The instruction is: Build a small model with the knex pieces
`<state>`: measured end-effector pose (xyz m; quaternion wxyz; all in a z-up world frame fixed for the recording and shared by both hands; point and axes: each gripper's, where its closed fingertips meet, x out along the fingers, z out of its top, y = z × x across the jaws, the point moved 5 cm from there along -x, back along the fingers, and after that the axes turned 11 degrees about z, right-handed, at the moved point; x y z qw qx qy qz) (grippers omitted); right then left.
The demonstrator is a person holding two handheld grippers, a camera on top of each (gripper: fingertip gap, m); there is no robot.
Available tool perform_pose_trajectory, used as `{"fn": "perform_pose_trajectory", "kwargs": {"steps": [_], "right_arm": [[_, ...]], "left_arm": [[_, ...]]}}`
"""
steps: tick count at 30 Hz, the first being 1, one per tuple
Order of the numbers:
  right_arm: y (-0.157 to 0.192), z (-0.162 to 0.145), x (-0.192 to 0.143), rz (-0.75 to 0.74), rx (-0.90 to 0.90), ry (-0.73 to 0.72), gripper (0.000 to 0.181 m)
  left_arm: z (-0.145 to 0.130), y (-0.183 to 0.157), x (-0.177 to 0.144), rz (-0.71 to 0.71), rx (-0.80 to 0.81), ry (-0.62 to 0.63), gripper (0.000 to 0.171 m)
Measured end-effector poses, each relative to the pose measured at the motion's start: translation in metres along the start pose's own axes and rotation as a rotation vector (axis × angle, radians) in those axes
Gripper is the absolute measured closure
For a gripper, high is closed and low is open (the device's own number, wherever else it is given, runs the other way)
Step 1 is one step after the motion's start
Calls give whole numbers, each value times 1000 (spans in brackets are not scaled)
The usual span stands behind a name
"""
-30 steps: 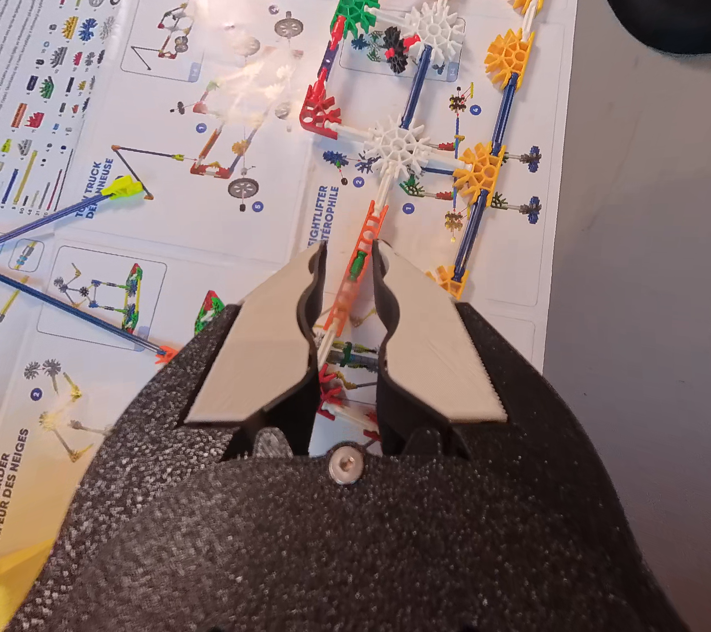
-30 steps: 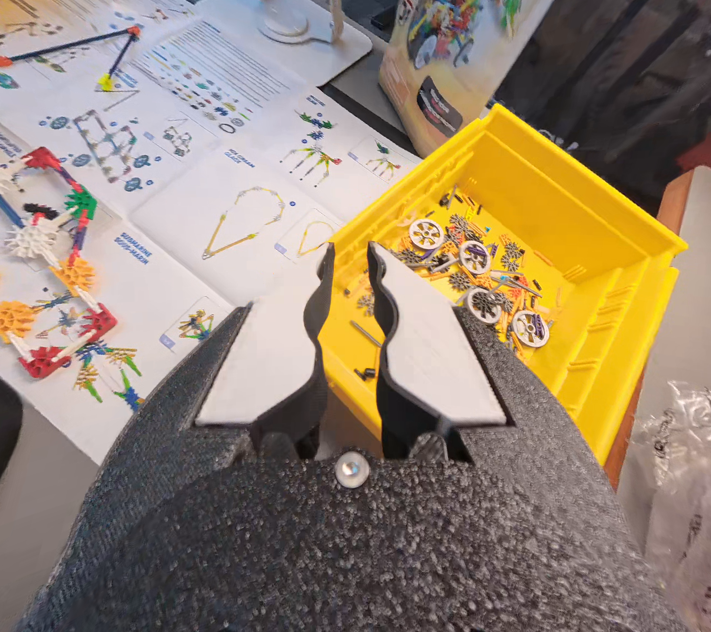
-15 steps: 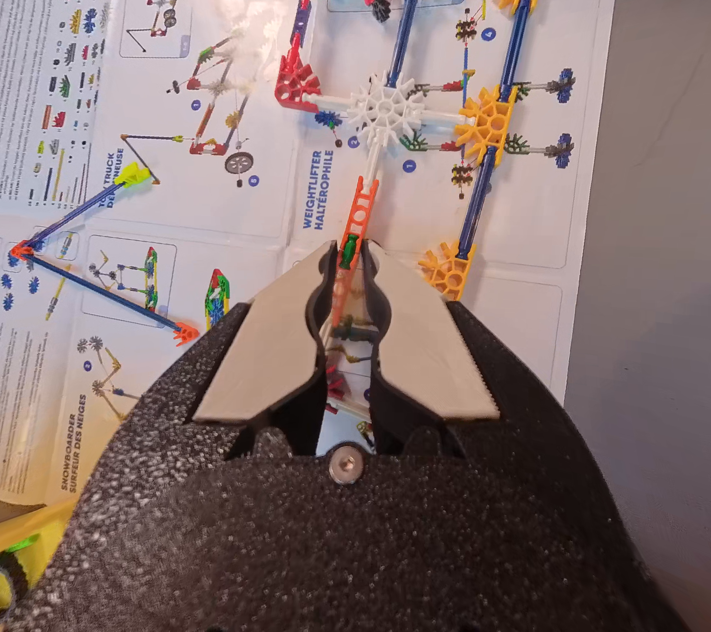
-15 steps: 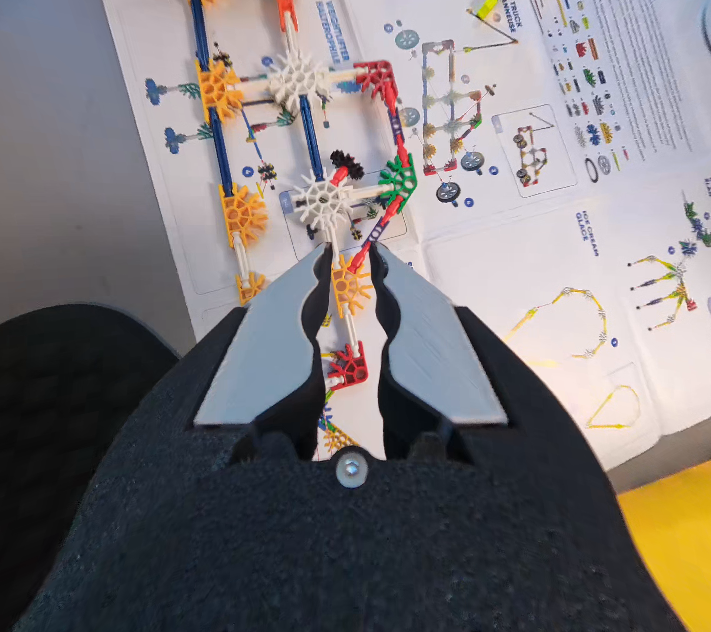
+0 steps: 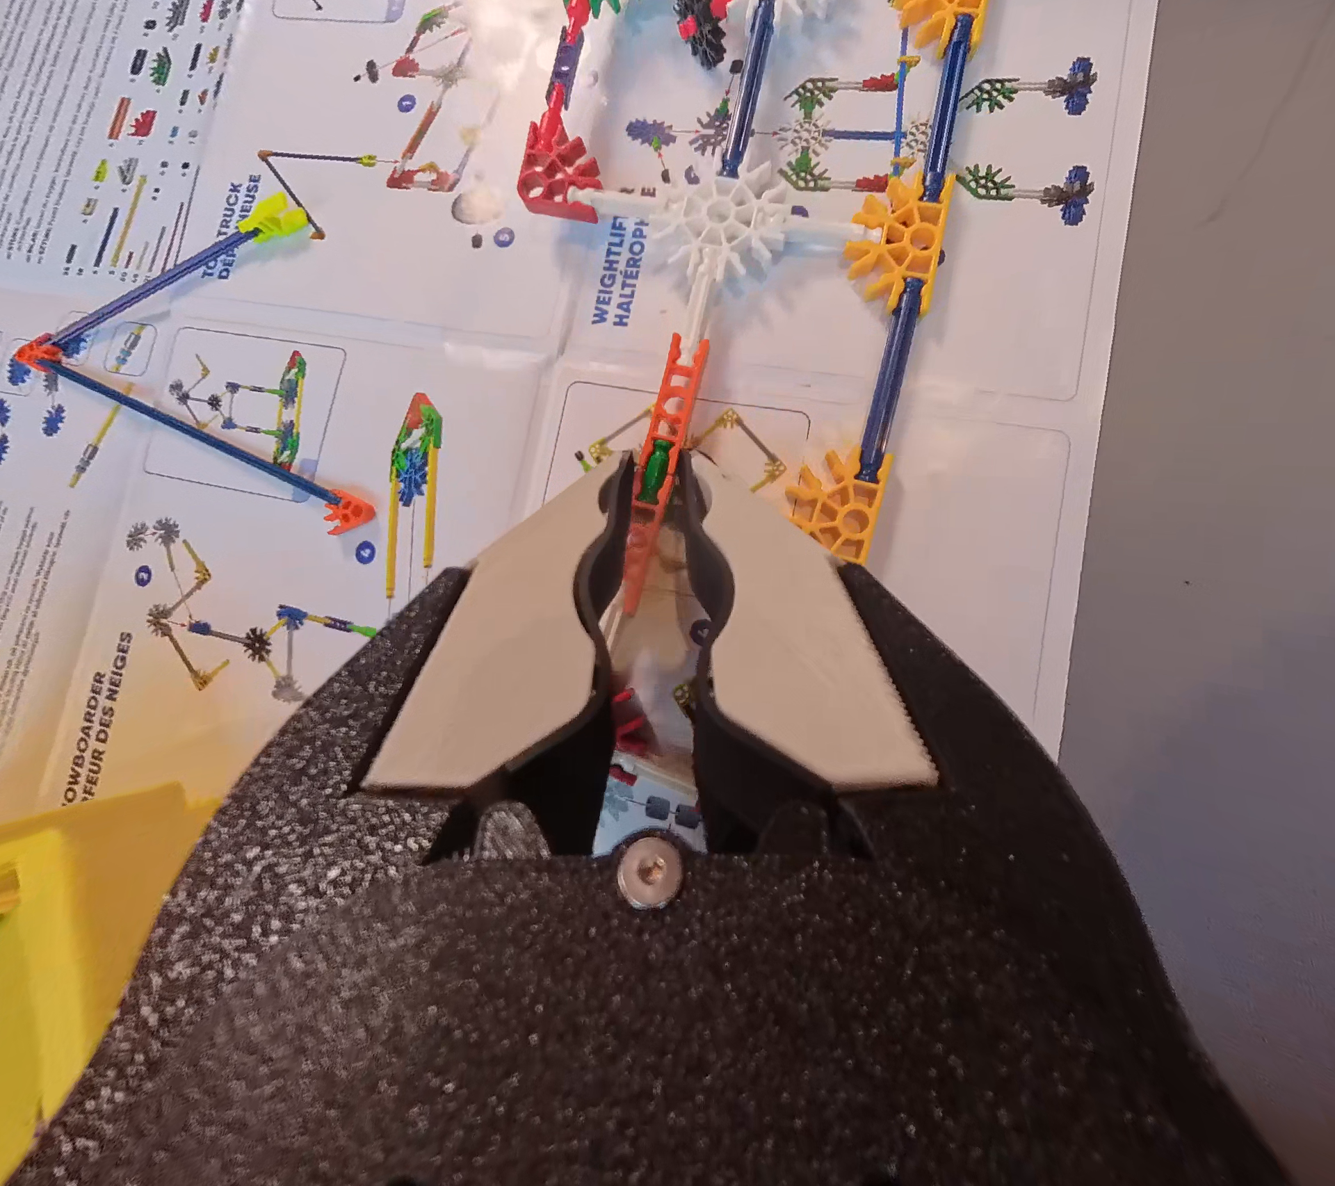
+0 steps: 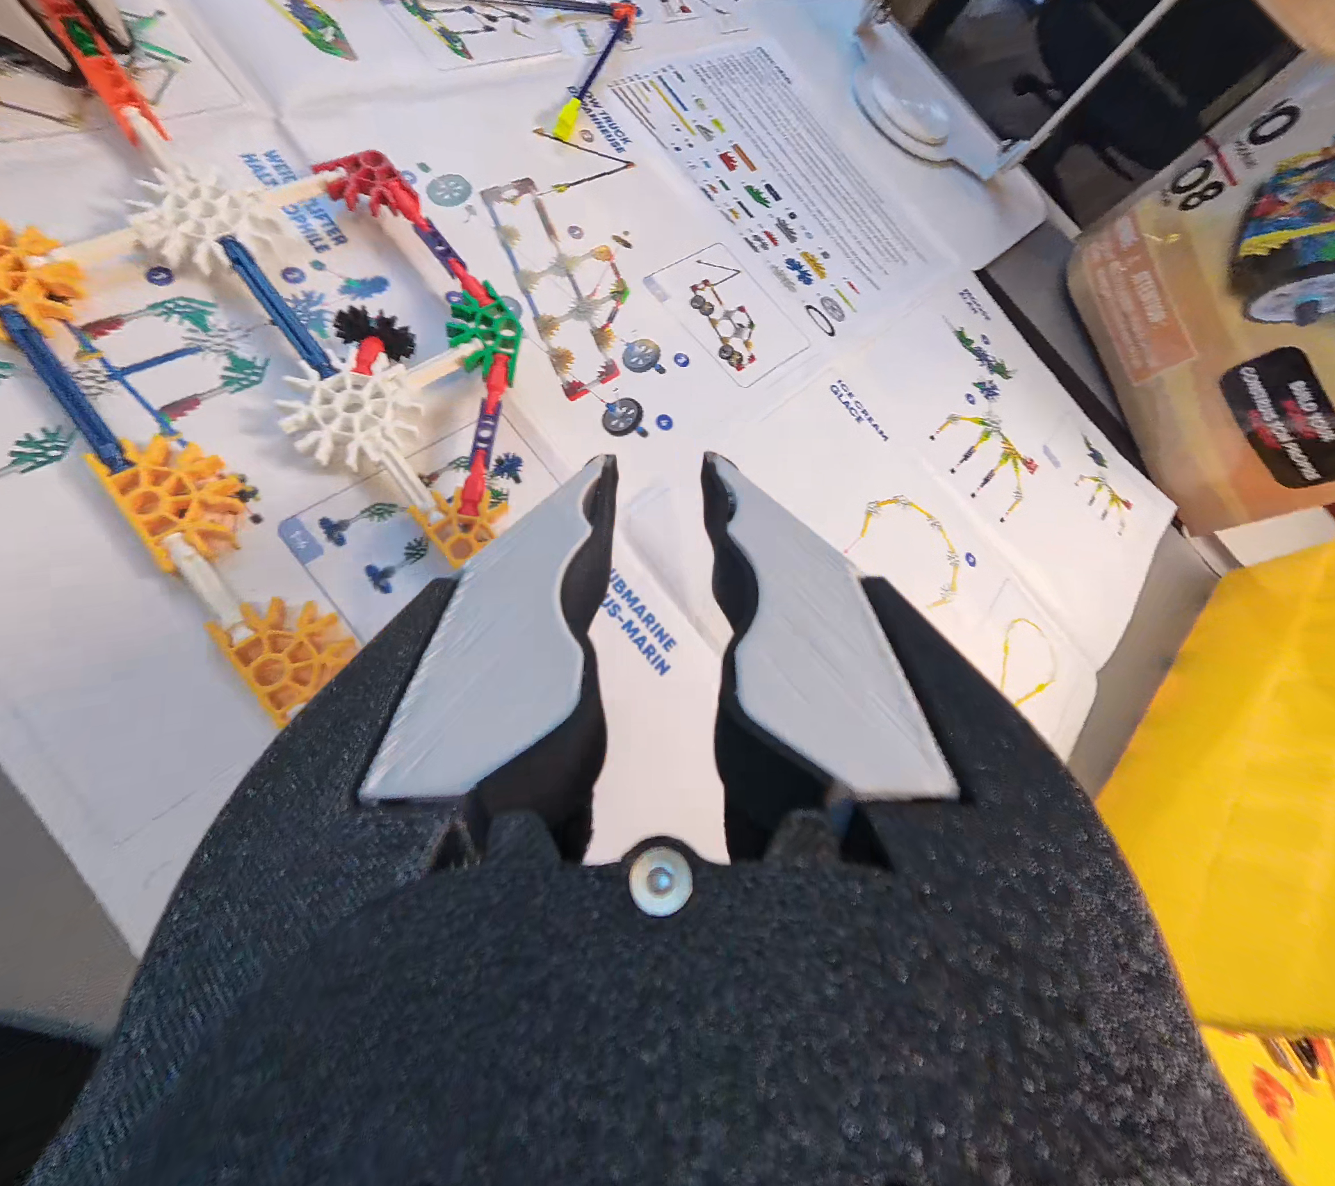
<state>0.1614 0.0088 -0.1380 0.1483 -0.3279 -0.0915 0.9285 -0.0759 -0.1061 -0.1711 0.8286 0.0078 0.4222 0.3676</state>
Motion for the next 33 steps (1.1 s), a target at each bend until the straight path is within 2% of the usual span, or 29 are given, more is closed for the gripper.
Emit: {"fn": "perform_pose_trajectory", "kwargs": {"steps": [4,12,18,20,22,24,26,27,29,31,33], "right_arm": [[-2,-10,7,-29,39,-38,159],[-6,-9,11,-16,59,-88,159],[-18,-5,-5,-70,126,-207,159],[-25,-1,-17,-112,149,-280,159],[-37,6,-36,-193,166,-394,159],[-61,13,-71,-345,167,-497,158],[-103,7,-115,-540,226,-516,159],[-128,-5,-132,-592,305,-471,160],[-176,-37,-143,-573,455,-269,152],[-222,-82,-137,-522,560,-1,140],[-252,-125,-120,-419,675,214,124]], "left_arm": [[-2,0,-1,-33,-21,-15,162],[-3,-15,-10,-178,31,-76,163],[-2,-9,-10,-164,-16,-107,163],[5,-6,-16,-197,-72,-178,154],[20,1,-28,-229,-179,-314,151],[32,17,-39,-195,-283,-434,149],[35,34,-44,-95,-337,-489,147],[35,40,-45,-43,-345,-492,146],[31,49,-44,42,-351,-470,147],[29,53,-42,79,-374,-448,147],[29,53,-40,86,-390,-441,147]]}}
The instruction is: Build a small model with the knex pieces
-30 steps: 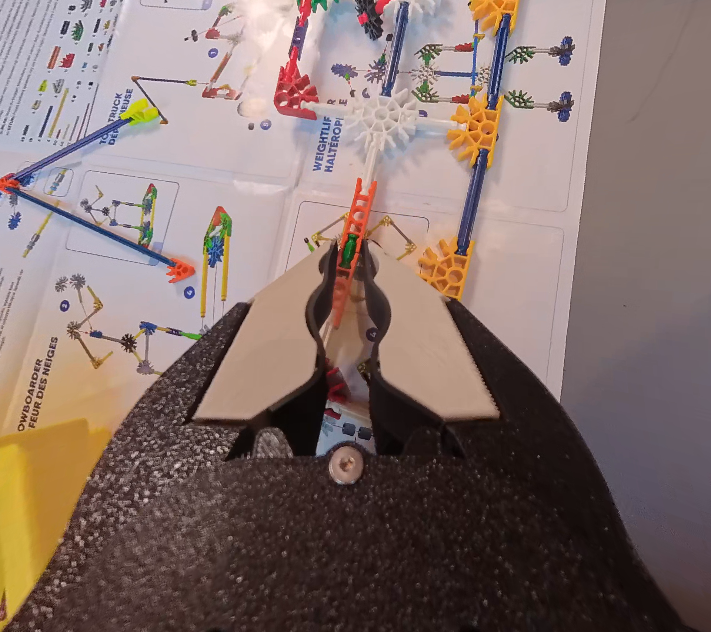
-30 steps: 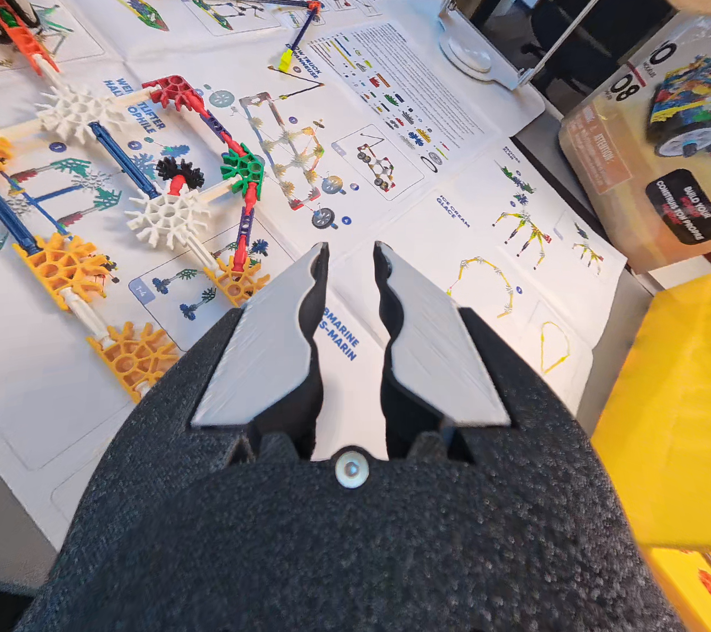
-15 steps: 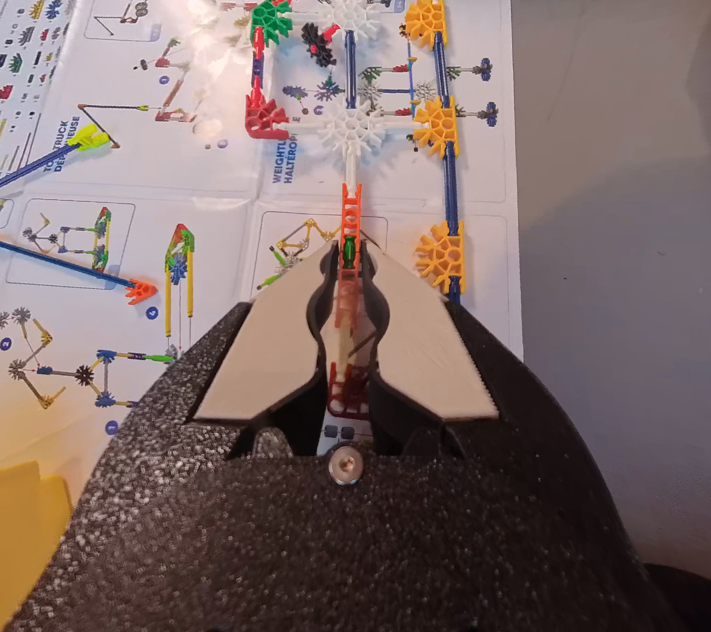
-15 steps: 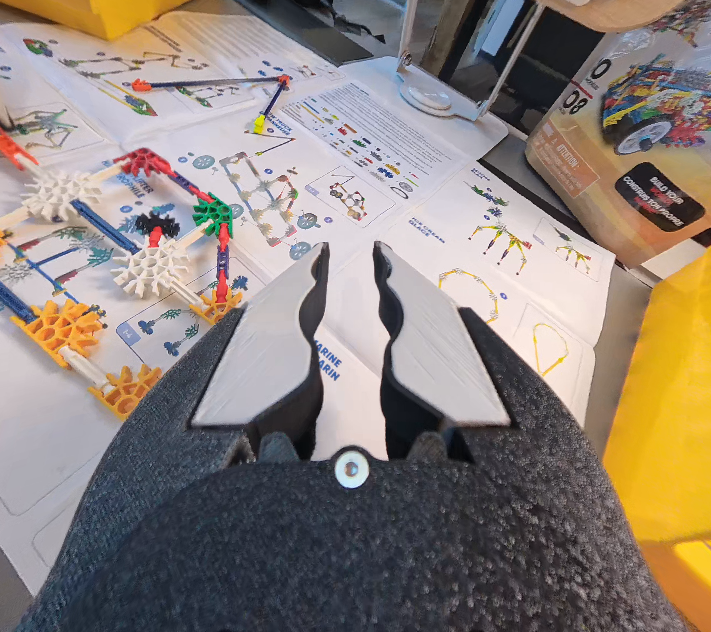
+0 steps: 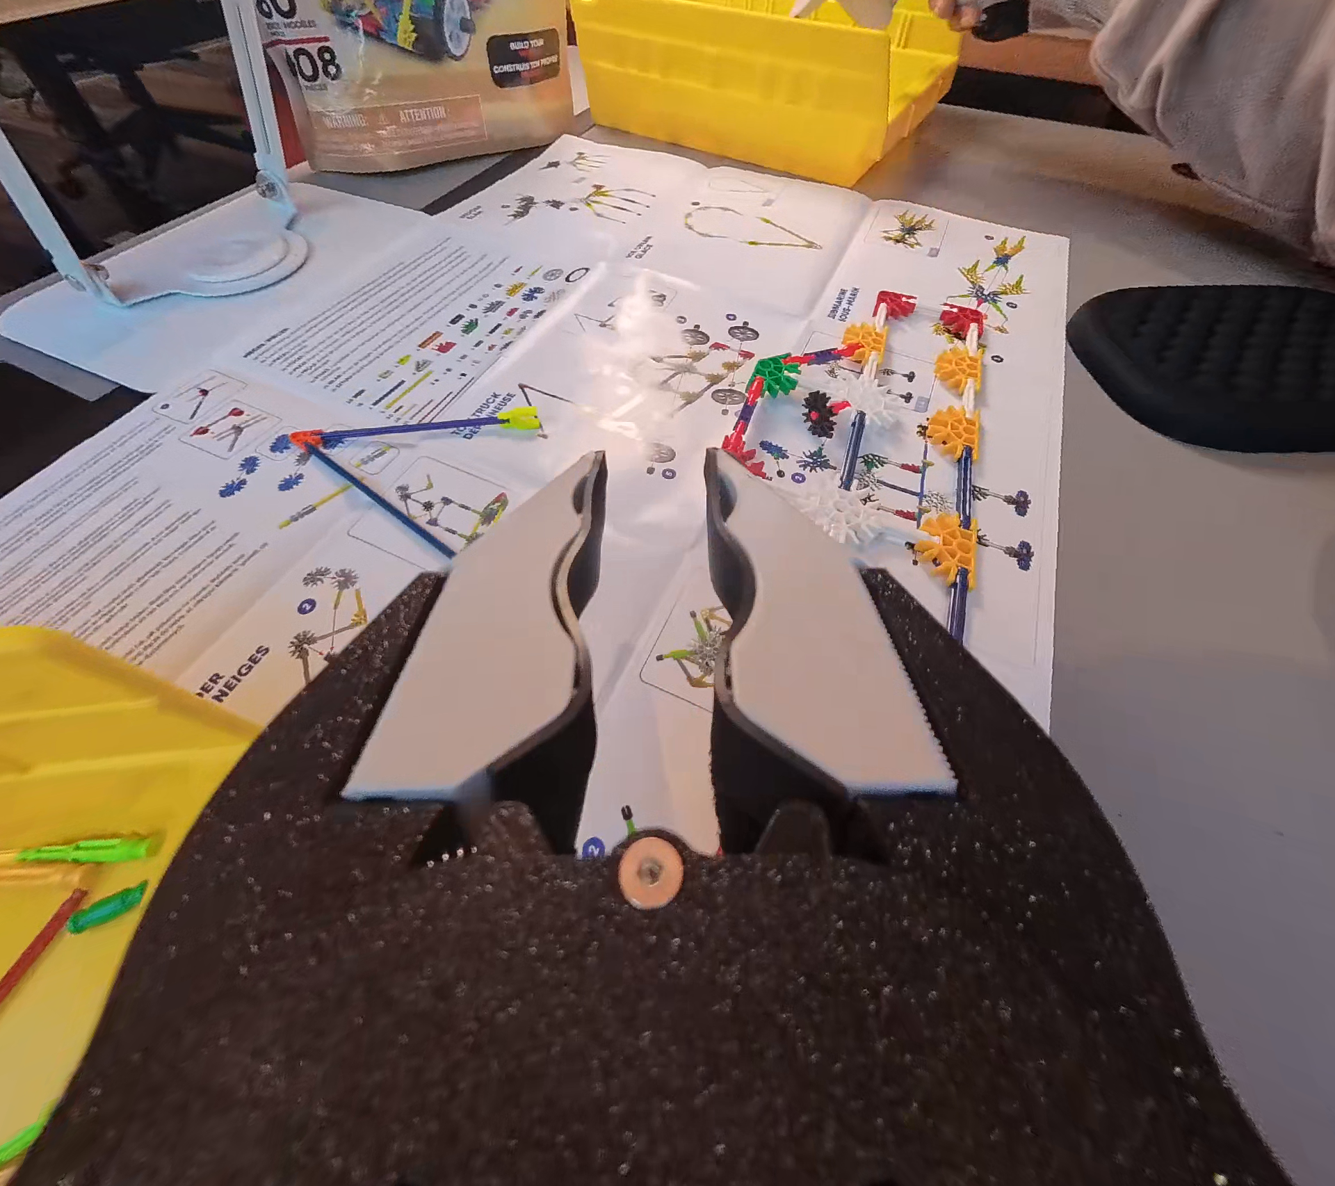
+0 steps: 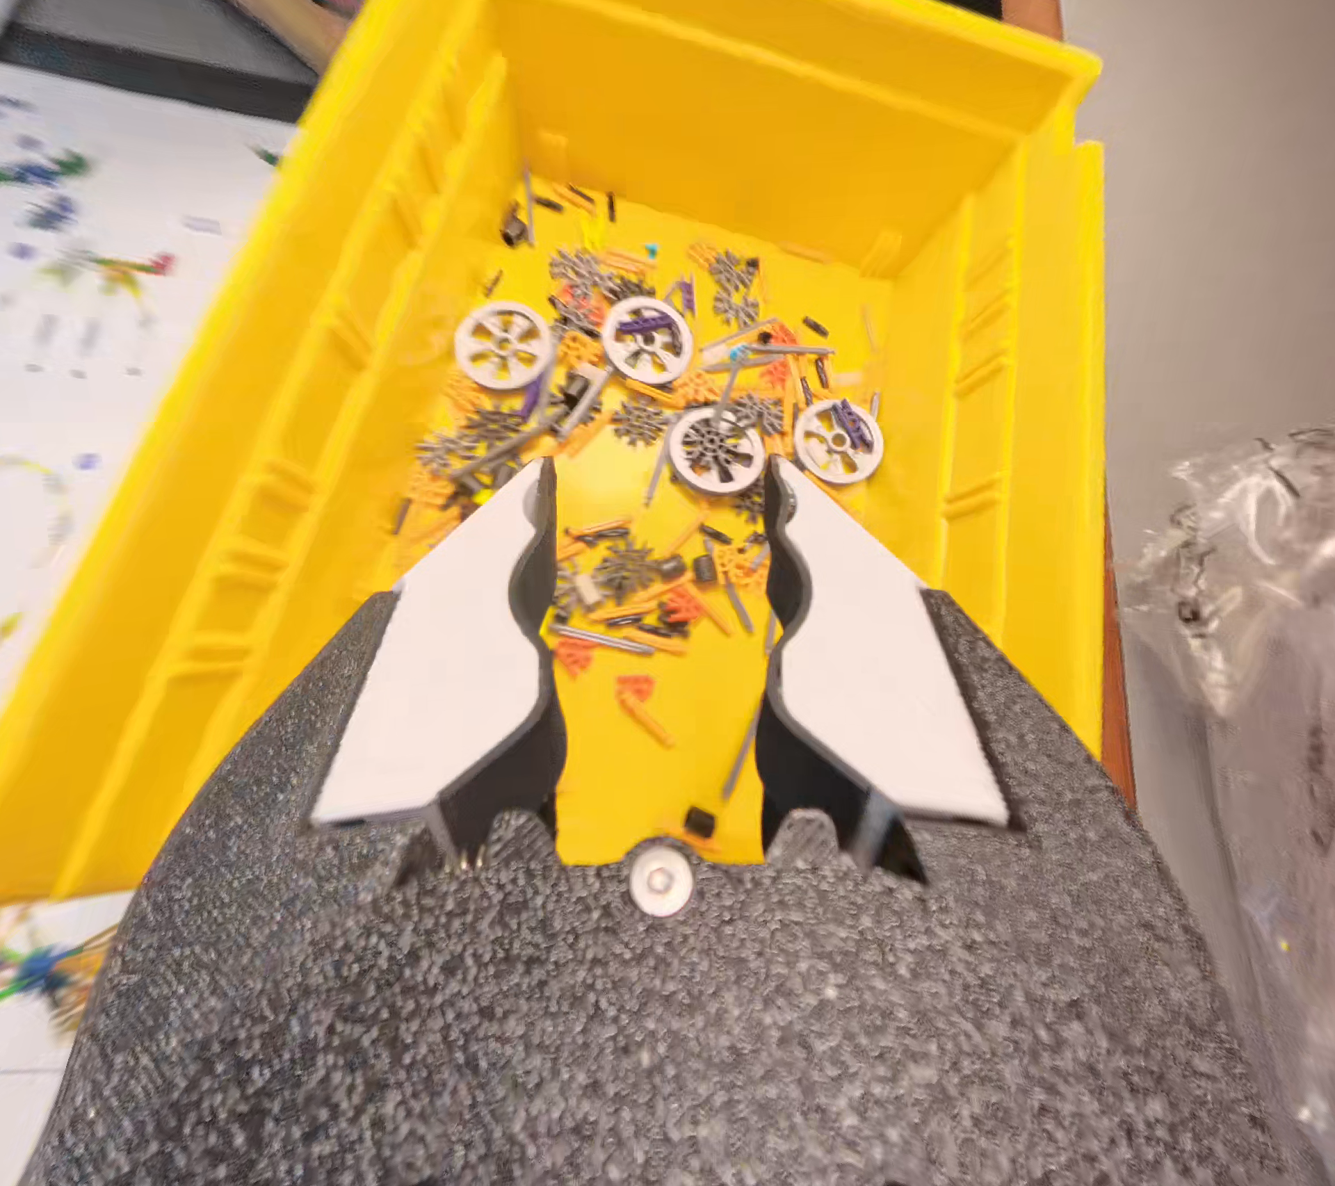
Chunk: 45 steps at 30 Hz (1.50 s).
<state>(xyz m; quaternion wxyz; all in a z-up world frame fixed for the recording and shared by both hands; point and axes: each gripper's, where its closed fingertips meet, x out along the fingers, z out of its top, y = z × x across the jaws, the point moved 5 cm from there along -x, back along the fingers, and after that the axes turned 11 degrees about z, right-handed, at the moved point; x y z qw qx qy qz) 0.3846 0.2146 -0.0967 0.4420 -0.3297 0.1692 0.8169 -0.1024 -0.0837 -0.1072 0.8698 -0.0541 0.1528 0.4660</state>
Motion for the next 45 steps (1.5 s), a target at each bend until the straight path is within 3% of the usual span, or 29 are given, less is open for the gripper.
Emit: {"fn": "perform_pose_trajectory", "kwargs": {"steps": [3,7,13,15,17,21,27,32,36,39,42,45], "right_arm": [[-28,-12,36,38,67,162,125],[-38,-23,60,61,116,221,138],[-36,-19,48,32,34,225,145],[-35,-8,33,-38,-119,193,145],[-36,9,12,-242,-473,181,145],[-22,9,-1,-522,-1237,418,145],[-6,13,-11,-471,-1442,301,145],[-5,10,-17,-391,-1284,213,145],[17,22,-32,-83,-737,-35,145],[75,50,-51,229,-421,-228,145],[156,59,-47,437,-382,-228,145],[237,52,-18,582,-420,-191,145]], "left_arm": [[-1,-2,1,14,10,8,147],[-4,-4,-1,31,22,17,148],[-8,2,-3,32,-7,21,150],[-10,3,-2,33,-11,28,150],[-12,3,-1,37,-2,34,150],[-14,0,2,32,6,48,149],[-14,-5,3,34,39,58,149],[-12,-8,3,32,59,57,149],[-9,-5,3,68,50,40,148],[-10,0,4,90,19,37,148],[-14,2,7,90,-15,47,147],[-14,0,9,96,-13,50,148]]}}
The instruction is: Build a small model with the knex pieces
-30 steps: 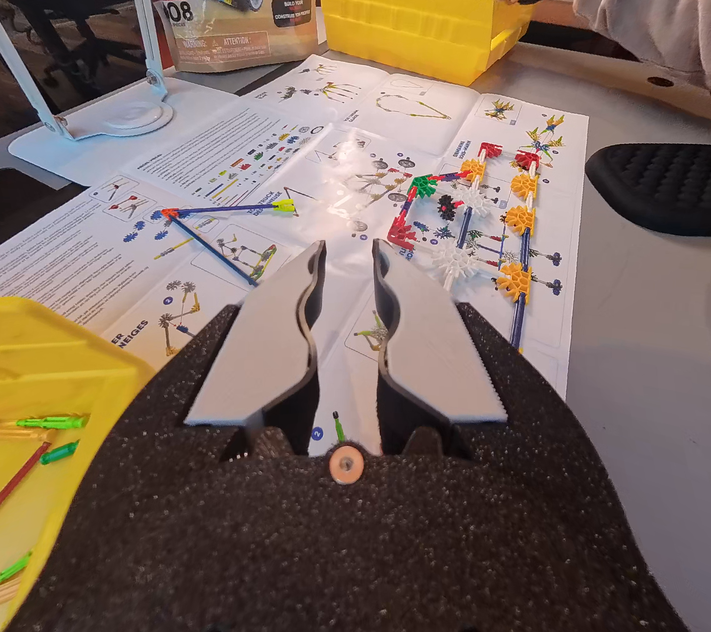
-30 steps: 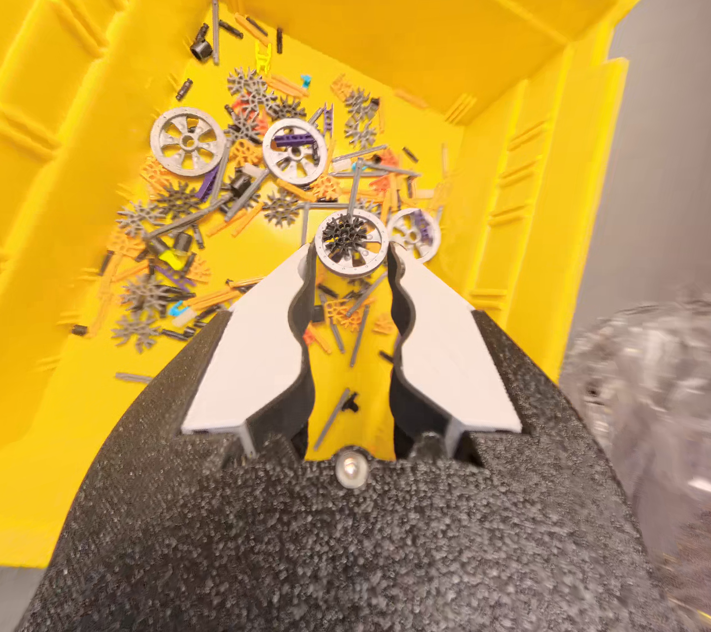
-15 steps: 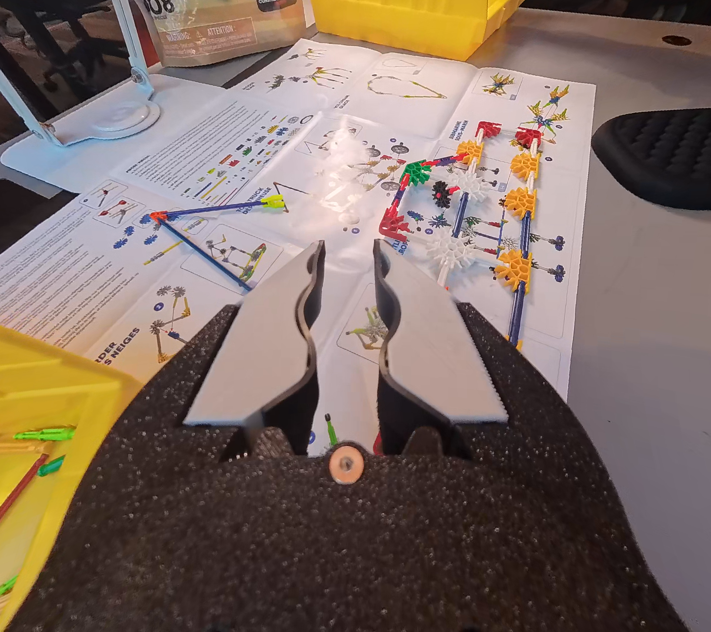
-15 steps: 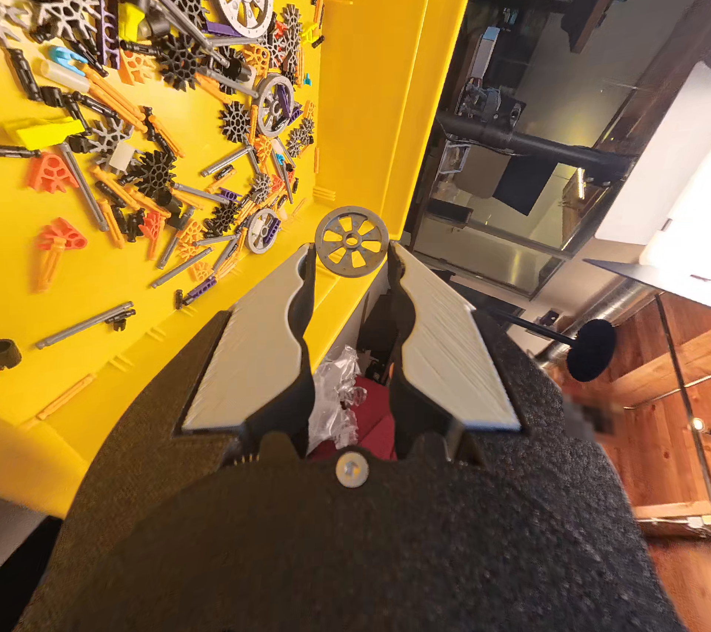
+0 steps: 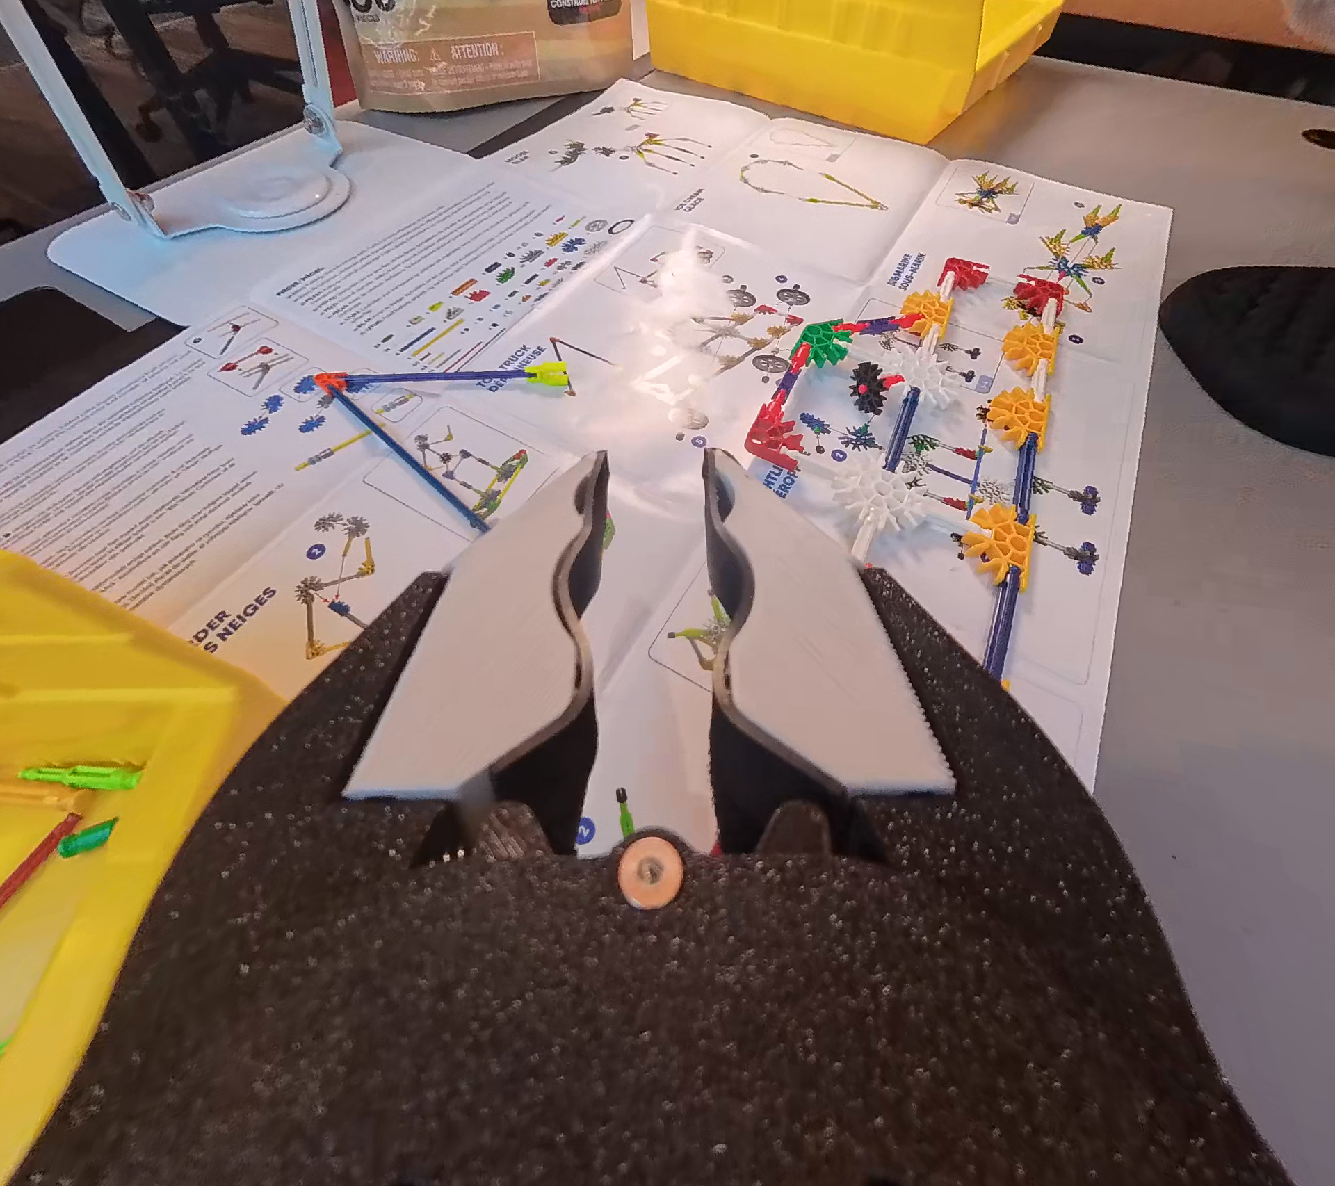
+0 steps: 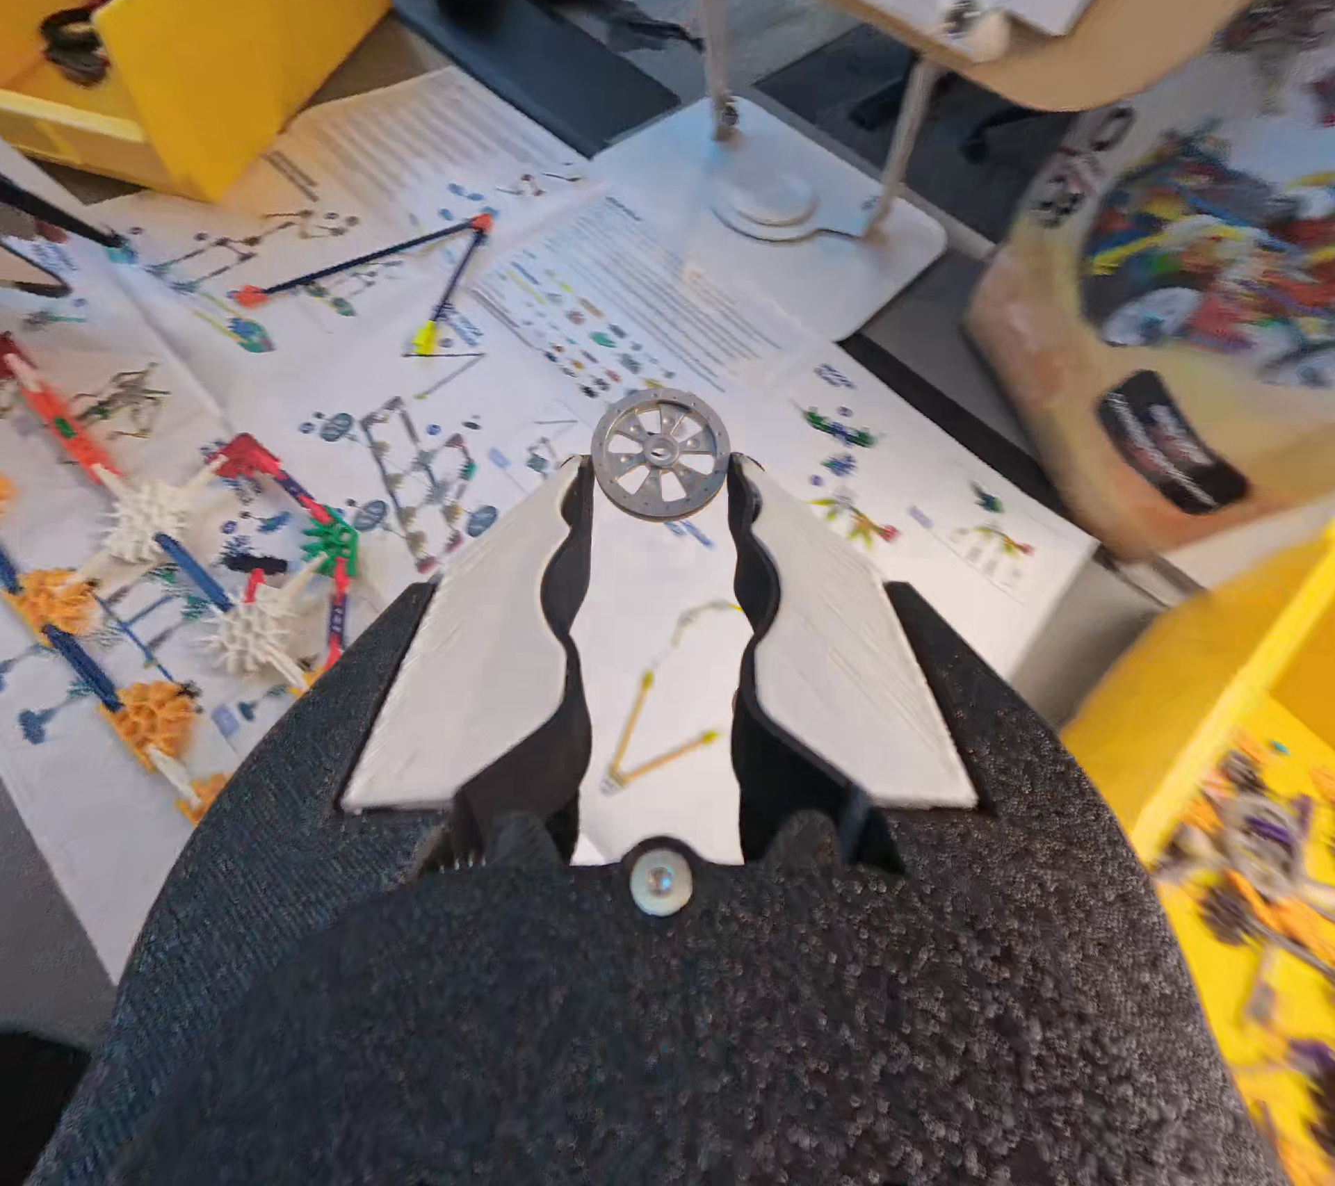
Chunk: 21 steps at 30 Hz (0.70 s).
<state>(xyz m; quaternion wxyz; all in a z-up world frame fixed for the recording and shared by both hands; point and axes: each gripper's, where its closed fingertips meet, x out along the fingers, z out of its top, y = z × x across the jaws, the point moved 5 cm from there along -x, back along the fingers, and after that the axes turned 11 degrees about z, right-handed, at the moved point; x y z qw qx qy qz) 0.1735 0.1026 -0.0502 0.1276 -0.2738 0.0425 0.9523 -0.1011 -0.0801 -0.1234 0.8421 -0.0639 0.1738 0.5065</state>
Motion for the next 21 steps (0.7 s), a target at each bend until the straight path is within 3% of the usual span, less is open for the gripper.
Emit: {"fn": "perform_pose_trajectory", "kwargs": {"steps": [6,11,16,21], "right_arm": [[65,-1,134,202,-22,84,145],[83,-21,180,234,-87,260,145],[82,-18,164,217,-101,223,123],[37,25,78,69,-70,-38,121]], "left_arm": [[1,6,1,90,-6,-13,145],[-5,16,4,196,-17,38,138],[-10,24,5,280,-12,74,130],[-12,26,6,298,-20,81,128]]}}
